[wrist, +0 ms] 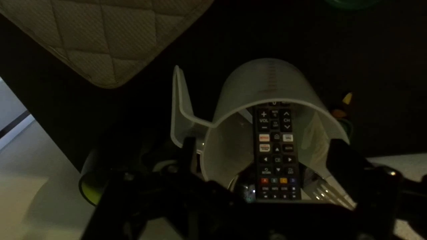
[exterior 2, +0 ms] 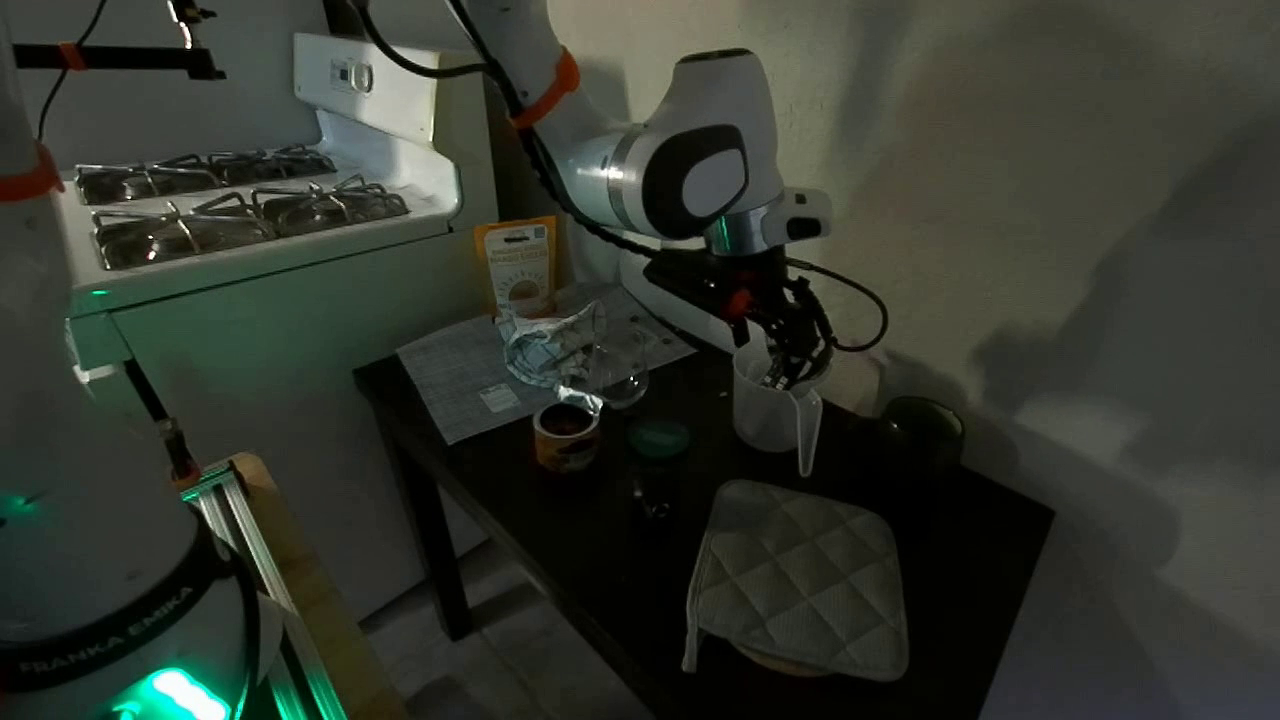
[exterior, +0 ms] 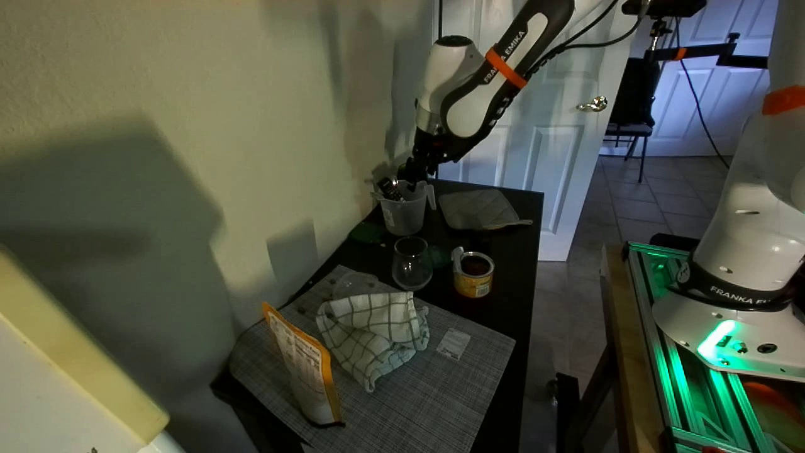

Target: Pick up the black remote from the clear measuring cup and put it on the gray oven mat

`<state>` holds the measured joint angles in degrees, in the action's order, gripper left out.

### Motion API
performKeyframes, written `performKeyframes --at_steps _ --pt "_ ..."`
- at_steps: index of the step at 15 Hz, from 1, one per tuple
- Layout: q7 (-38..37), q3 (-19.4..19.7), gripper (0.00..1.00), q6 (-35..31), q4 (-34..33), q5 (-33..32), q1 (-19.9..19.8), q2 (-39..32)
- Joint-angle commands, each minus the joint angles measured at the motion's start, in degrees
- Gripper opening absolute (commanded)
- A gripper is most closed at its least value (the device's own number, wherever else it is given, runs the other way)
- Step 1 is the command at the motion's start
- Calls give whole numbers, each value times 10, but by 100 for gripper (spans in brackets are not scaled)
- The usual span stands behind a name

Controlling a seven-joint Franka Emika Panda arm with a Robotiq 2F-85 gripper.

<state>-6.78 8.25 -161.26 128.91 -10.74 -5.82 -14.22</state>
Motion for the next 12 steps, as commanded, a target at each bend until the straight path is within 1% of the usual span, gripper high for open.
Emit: performKeyframes --at_steps 1,4,6,11,12 --pt "22 -6 100 -58 -27 44 -10 -47" --pt "39 -12 100 -94 -53 66 -13 -86" --pt "53 -24 100 -107 -72 81 -19 -108" --pt "55 -36 100 -105 -112 90 -16 -143" --pt "54 -36 97 -103 -119 89 -14 -148"
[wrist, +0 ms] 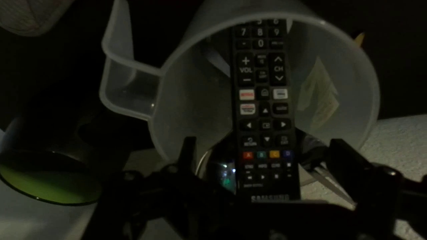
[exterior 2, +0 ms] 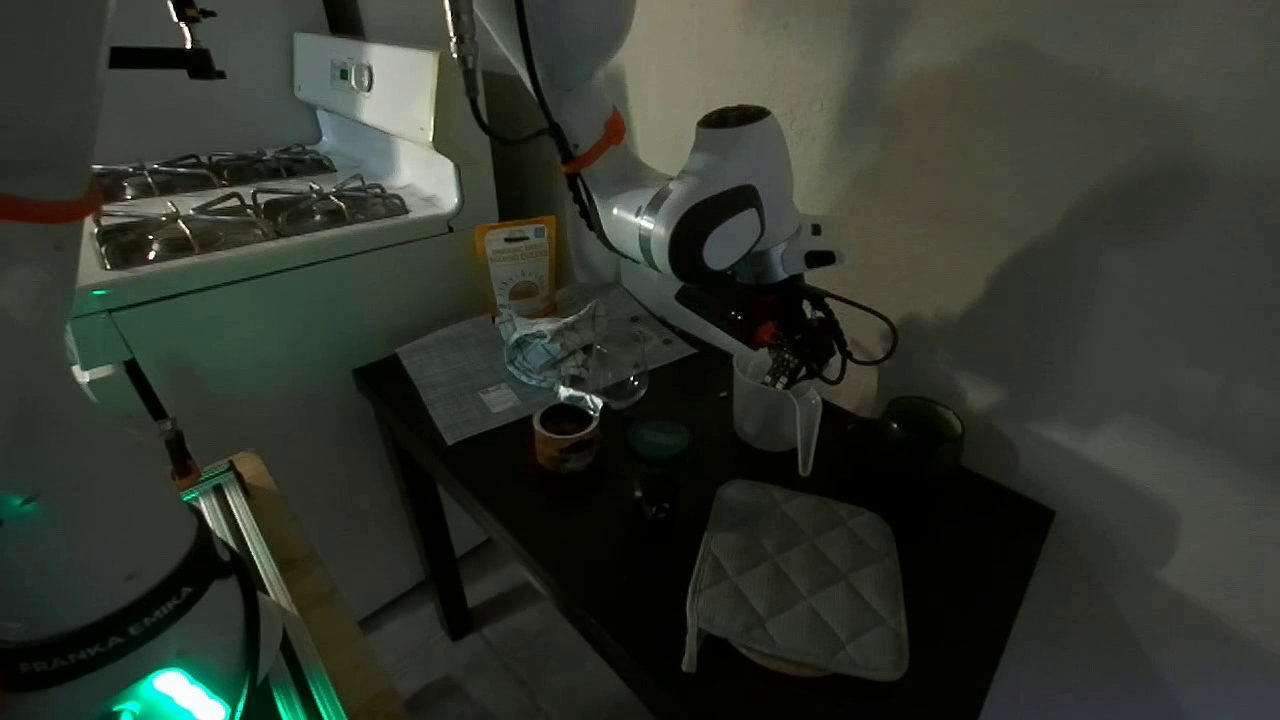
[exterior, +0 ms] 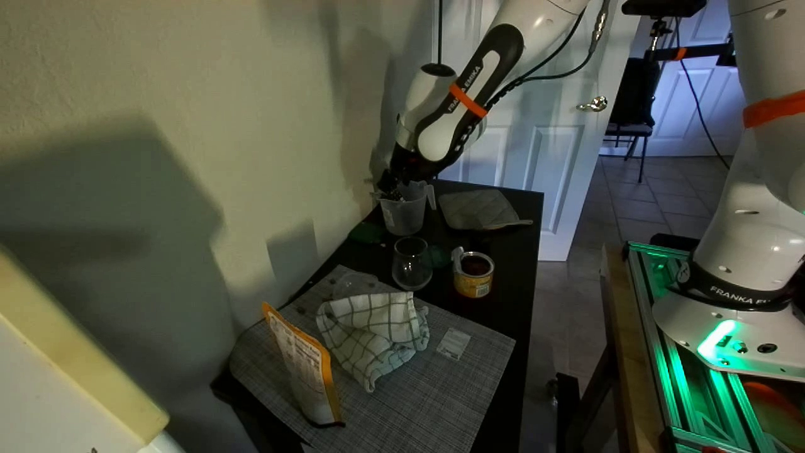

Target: Pick up the black remote from the clear measuring cup and put it on the gray oven mat

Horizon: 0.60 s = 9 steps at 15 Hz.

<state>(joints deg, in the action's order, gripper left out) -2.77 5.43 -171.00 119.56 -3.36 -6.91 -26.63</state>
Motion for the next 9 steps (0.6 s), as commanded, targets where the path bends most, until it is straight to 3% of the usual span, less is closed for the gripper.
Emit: performKeyframes --at_steps 1,2,3,4,9 --pt "14 -7 92 -6 -31 14 -3 -27" --pt "13 -6 90 -4 -37 15 -3 -31" --pt "12 -3 76 -3 -41 13 -2 -35" --pt "12 -4 74 -3 -44 14 -3 -37" --pt "14 -6 32 -3 -45 13 -2 -41"
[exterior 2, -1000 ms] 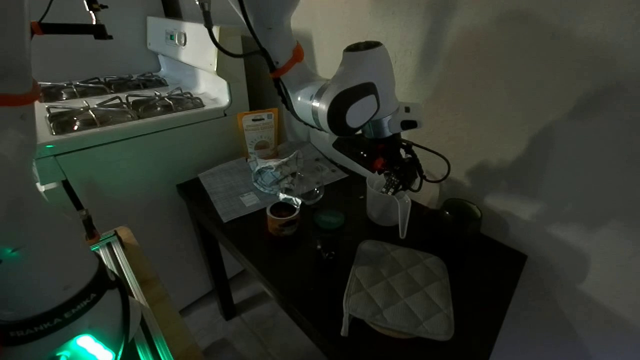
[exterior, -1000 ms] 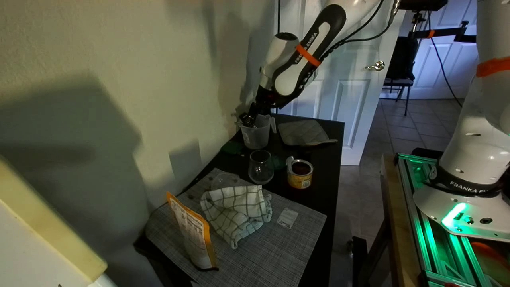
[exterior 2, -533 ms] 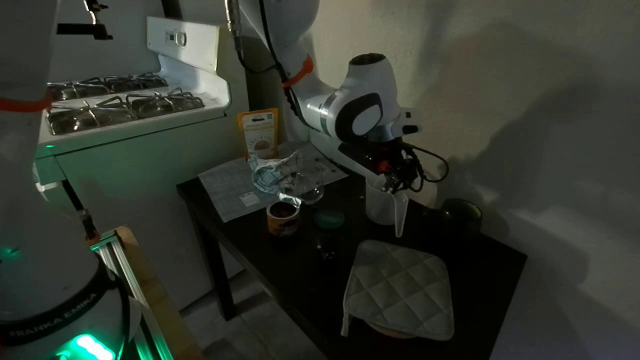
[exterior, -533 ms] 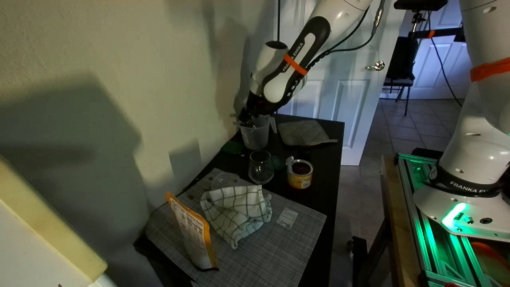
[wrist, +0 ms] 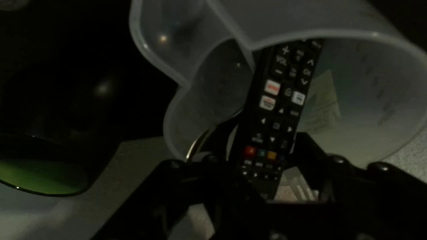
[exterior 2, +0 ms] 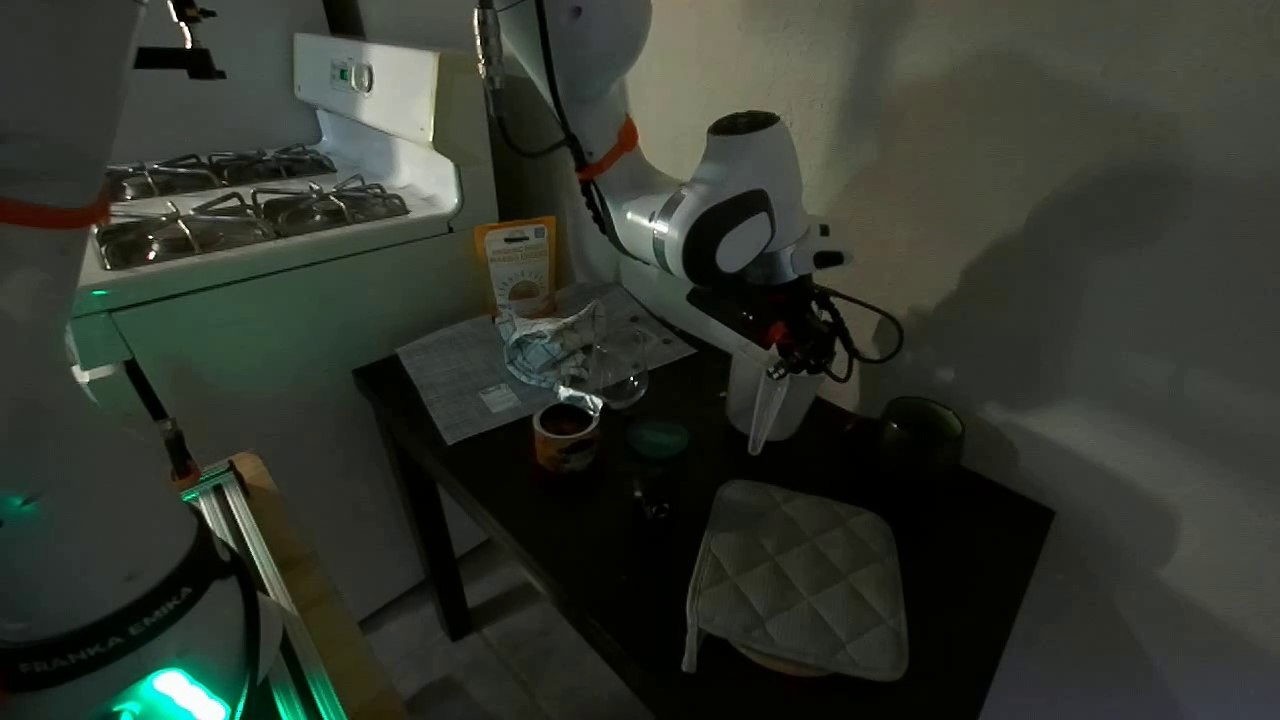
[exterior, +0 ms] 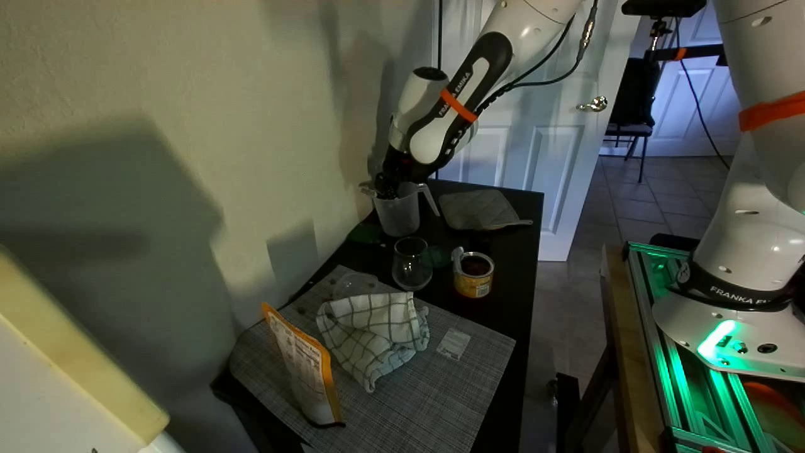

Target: Pick up the black remote from the clear measuring cup and put it on the gray oven mat

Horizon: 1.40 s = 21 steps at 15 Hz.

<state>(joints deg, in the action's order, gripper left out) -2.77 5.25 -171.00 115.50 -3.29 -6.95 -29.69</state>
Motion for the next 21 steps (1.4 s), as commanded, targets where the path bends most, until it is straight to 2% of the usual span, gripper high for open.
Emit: performKeyframes --at_steps 1,4,8,13,16,19,21 --pt "15 -6 25 -3 -2 12 -2 -9" --pt "21 -16 7 -7 13 13 -4 8" --pt "58 -48 6 -13 54 19 -28 52" --pt "144 -119 7 -5 114 52 -114 125" --pt "173 -140 7 -6 136 78 -156 159" --pt "216 -179 7 3 148 131 -207 187" --pt "264 -225 7 13 149 199 -248 204"
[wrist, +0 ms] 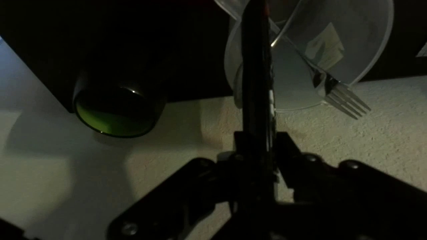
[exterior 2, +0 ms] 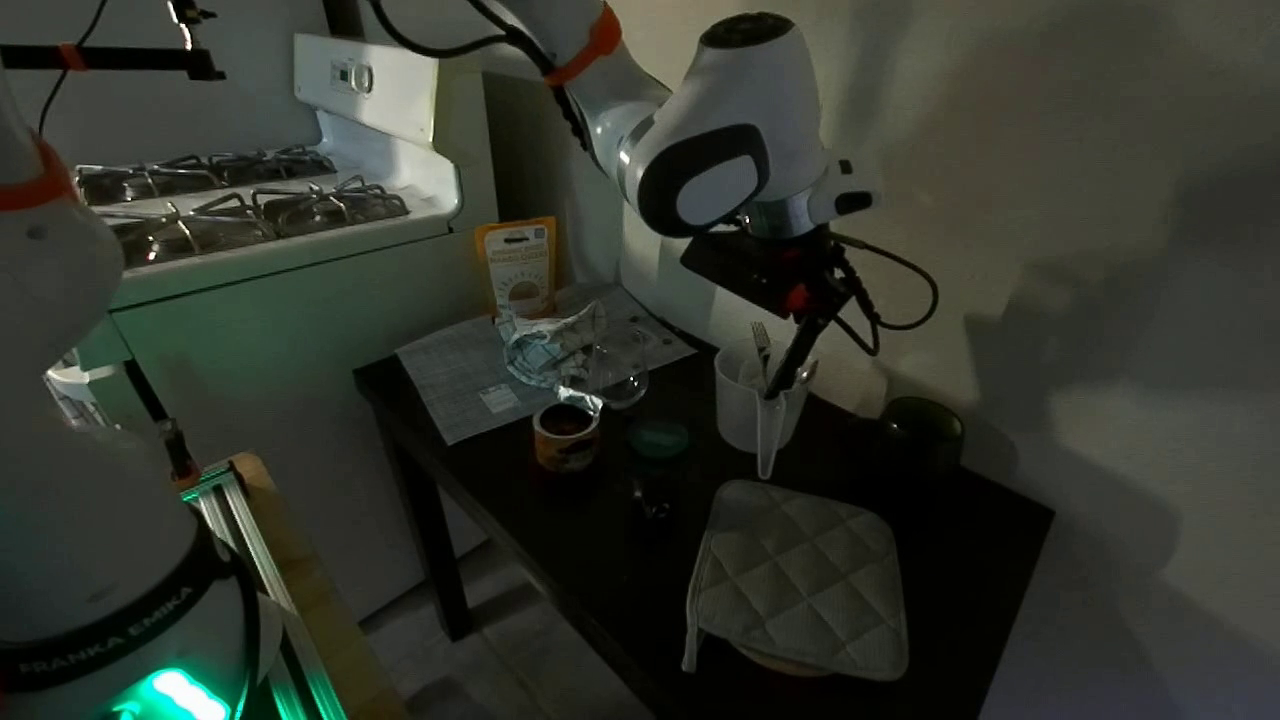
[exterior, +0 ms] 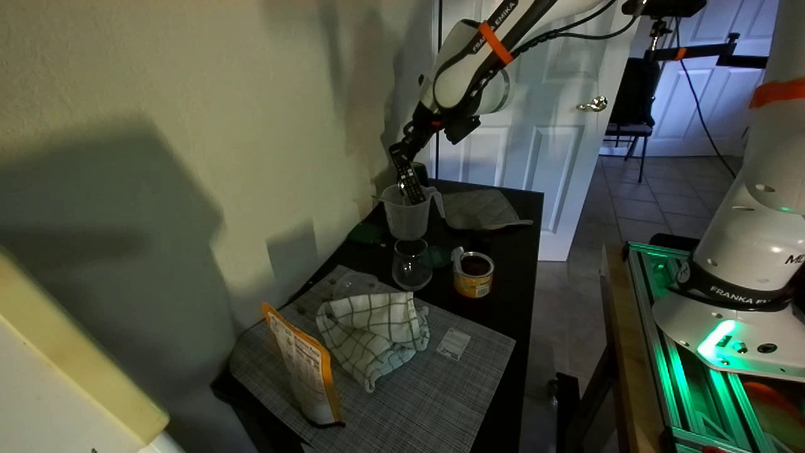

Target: Pick up the black remote from the clear measuring cup and put it on the gray oven mat

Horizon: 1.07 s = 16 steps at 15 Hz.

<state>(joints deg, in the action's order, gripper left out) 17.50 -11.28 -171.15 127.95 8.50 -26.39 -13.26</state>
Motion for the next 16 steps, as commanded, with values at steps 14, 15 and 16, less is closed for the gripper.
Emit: performKeyframes --at_steps 14,15,16 --pt "209 148 7 469 -40 252 -78 115" --pt "213 175 7 478 -41 249 -68 107" --pt "210 196 7 488 -48 248 -59 95"
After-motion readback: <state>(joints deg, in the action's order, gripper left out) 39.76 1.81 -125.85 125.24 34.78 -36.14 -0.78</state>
